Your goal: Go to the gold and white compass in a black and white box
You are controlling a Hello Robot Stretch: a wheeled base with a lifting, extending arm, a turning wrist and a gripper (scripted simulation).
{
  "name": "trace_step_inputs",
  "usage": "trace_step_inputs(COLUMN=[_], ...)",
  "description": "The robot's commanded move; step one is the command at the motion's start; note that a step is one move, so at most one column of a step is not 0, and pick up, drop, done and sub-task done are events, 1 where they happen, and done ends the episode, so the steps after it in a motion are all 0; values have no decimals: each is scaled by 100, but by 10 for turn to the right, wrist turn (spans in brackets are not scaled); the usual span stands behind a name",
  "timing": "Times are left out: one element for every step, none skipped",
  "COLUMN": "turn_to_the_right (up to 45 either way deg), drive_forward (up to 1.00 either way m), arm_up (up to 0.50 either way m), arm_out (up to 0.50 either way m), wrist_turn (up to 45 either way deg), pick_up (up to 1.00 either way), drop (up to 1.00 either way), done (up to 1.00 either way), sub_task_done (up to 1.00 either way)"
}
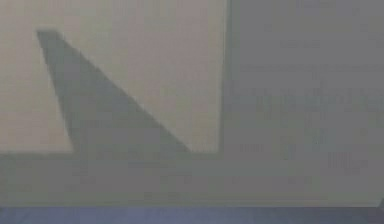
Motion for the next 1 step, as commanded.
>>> trace_step_inputs(turn_to_the_right=[-210], drive_forward=[0], arm_up=[0], arm_out=[0], wrist_turn=[0], pick_up=[0], drop=[0], done=[0], sub_task_done=[0])
